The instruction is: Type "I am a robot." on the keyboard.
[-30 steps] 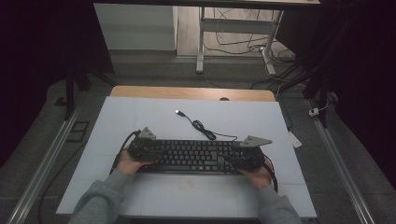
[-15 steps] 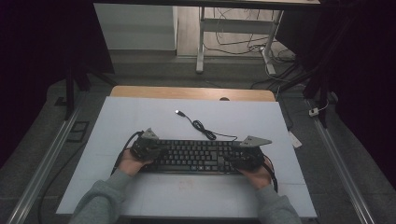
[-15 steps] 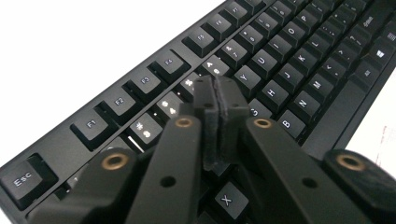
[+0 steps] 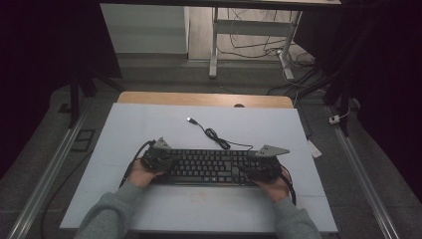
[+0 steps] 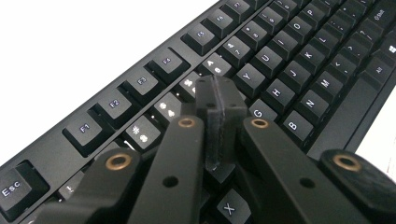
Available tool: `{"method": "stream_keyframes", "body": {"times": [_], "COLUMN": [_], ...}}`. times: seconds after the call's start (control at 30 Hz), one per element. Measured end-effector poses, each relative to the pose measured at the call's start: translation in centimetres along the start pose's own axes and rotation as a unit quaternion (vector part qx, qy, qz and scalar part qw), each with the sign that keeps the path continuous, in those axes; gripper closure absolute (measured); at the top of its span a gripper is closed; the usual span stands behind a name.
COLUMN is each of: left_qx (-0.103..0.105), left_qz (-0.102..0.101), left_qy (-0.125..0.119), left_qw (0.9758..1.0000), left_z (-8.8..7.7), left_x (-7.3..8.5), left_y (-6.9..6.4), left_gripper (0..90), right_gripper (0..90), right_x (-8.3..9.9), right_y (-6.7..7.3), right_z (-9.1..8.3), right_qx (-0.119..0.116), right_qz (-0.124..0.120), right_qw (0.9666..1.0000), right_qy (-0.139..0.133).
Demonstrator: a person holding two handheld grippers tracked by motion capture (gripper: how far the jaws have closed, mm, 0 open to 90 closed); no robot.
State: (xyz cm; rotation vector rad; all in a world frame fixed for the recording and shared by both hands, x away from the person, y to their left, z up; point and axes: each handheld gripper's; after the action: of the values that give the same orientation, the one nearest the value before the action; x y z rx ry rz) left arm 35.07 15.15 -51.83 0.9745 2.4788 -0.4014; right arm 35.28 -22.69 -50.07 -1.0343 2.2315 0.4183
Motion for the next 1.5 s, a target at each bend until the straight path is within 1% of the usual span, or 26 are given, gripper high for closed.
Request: {"method": "stream_keyframes", "body": {"times": [0.1, 0.13, 0.3, 0.37, 0.5, 0.57, 0.67, 0.77, 0.93, 1.0, 1.1, 1.27, 1.5], "left_qx": [-0.003, -0.001, -0.005, 0.0, -0.001, -0.001, 0.003, 0.003, 0.001, 0.001, -0.001, -0.004, -0.008], "left_qz": [0.003, 0.002, 0.003, 0.0, -0.004, -0.005, -0.01, -0.018, -0.026, -0.029, -0.031, -0.038, -0.047], "left_qy": [0.005, 0.004, 0.002, -0.008, -0.025, -0.029, -0.04, -0.052, -0.057, -0.059, -0.061, -0.065, -0.061], "left_qw": [1.0, 1.0, 1.0, 1.0, 0.9997, 0.9996, 0.9991, 0.9985, 0.998, 0.9978, 0.9977, 0.9971, 0.997], "left_z": [0.2, 0.3, 0.1, -0.2, -1.0, -1.4, -2.0, -2.6, -3.3, -3.6, -3.9, -4.2, -4.2], "left_x": [0.0, 0.0, 0.0, 0.0, 0.2, 0.3, 0.5, 0.8, 1.1, 1.3, 1.5, 1.8, 1.9], "left_y": [0.0, 0.0, 0.0, -0.1, -0.1, 0.0, 0.1, 0.2, 0.3, 0.3, 0.4, 0.4, 0.6], "left_gripper": [88.7, 88.7, 88.7, 88.7, 88.6, 88.1, 83.5, 75.5, 62.7, 59.7, 56.8, 52.6, 43.6], "right_gripper": [45.9, 45.9, 45.9, 45.9, 45.9, 45.9, 45.9, 45.9, 45.9, 45.9, 45.9, 45.9, 45.9], "right_x": [0.0, 0.0, 0.0, 0.0, 0.0, 0.0, 0.0, 0.0, 0.0, 0.0, 0.0, 0.0, -0.1], "right_y": [0.0, 0.0, 0.0, 0.0, 0.0, 0.0, 0.0, 0.0, 0.1, 0.1, 0.1, 0.1, 0.2], "right_z": [0.0, 0.0, 0.0, 0.0, 0.0, 0.0, -0.1, -0.1, -0.1, -0.1, -0.1, -0.1, -0.1], "right_qx": [0.0, 0.0, 0.0, 0.0, 0.0, 0.001, 0.0, 0.0, 0.001, 0.001, 0.0, 0.0, -0.002], "right_qz": [-0.001, -0.001, -0.001, 0.0, 0.0, -0.001, 0.0, 0.0, -0.001, -0.001, -0.001, -0.001, -0.003], "right_qw": [1.0, 1.0, 1.0, 1.0, 1.0, 1.0, 1.0, 1.0, 1.0, 1.0, 1.0, 1.0, 1.0], "right_qy": [0.0, 0.0, 0.001, 0.0, 0.0, 0.0, -0.002, -0.003, -0.001, -0.001, -0.002, -0.002, -0.004]}}
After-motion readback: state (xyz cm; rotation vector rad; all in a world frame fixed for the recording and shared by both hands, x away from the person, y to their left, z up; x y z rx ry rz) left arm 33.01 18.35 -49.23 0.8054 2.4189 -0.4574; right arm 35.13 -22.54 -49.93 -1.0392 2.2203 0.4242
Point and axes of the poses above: each handheld gripper's, and its own axes: z roughly forward along the jaws, x roughly out of its underside, y roughly to its left, and after that the axes turned 12 degrees about y, right-handed
